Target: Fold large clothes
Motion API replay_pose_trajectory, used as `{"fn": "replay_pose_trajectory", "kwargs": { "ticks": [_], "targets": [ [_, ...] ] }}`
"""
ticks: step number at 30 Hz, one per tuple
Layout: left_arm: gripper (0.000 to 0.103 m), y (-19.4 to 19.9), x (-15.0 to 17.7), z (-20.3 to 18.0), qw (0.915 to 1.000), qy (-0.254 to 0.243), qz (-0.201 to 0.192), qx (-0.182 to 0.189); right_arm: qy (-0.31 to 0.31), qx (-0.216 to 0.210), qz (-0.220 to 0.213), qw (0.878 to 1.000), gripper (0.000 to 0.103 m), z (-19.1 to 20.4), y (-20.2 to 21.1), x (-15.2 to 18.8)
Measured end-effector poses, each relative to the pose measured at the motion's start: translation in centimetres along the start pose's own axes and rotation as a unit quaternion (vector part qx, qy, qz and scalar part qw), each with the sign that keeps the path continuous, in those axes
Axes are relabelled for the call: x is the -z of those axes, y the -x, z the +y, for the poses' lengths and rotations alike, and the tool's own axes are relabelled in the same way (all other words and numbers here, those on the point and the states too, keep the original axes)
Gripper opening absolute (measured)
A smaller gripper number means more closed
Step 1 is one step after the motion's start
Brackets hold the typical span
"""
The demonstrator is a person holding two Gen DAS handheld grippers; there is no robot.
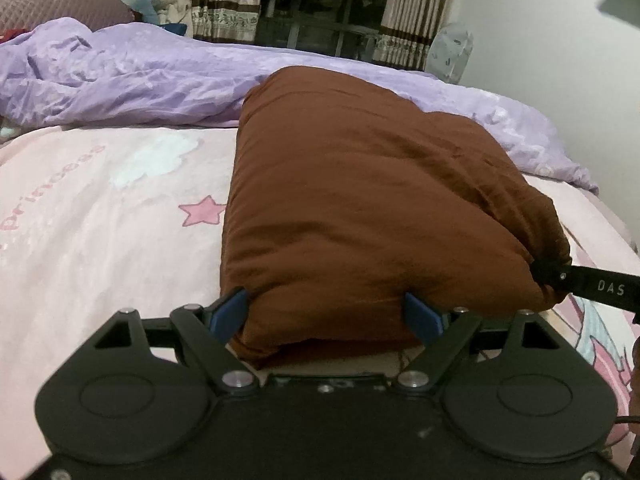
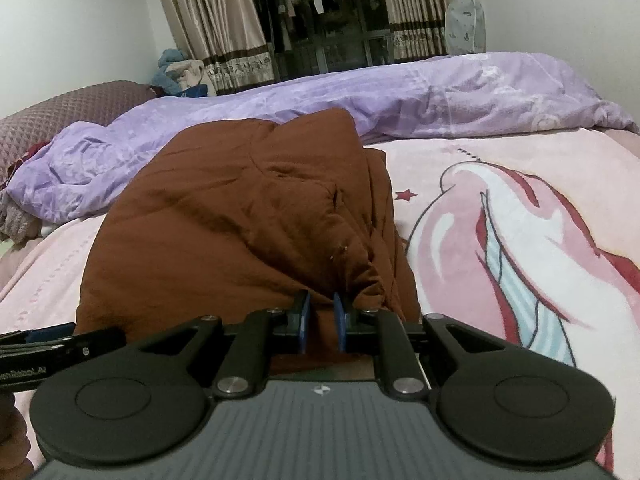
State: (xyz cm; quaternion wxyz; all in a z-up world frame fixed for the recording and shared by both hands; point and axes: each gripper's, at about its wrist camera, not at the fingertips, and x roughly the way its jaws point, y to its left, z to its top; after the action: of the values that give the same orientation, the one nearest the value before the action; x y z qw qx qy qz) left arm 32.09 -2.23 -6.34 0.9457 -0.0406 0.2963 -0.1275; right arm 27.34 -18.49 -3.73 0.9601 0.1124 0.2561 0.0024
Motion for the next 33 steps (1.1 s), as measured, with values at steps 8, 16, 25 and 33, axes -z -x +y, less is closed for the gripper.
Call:
{"fn": "replay_pose_trajectory", "kwargs": {
  "ticks": [8, 16, 25, 33],
  "targets": [
    [0.088, -0.1, -0.3, 0.4, 0.9999, 0.005, 0.014, 0.002, 0.000, 0.003, 0.003, 1.000, 0.018, 0.1, -0.2, 0.0],
    [0.085, 2.8, -2.0, -0.6, 1.0000, -0.001, 0.007, 0.003, 0.016, 0.018, 0.000, 1.000, 0.025, 1.3, 2.0, -1.3],
    [0.086, 12.1, -1.9, -2.5, 0.9986, -0.039, -0.028, -0.022, 0.039, 0.028, -0.028, 0.998, 0.057, 3.4, 10.4, -1.4],
    [0.088, 18.6, 2.5, -2.7, 0.9979, -0.032, -0.006, -0.056, 0.037, 0.032, -0.038, 0.998, 0.069, 3.7, 17.3, 1.2]
  ]
}}
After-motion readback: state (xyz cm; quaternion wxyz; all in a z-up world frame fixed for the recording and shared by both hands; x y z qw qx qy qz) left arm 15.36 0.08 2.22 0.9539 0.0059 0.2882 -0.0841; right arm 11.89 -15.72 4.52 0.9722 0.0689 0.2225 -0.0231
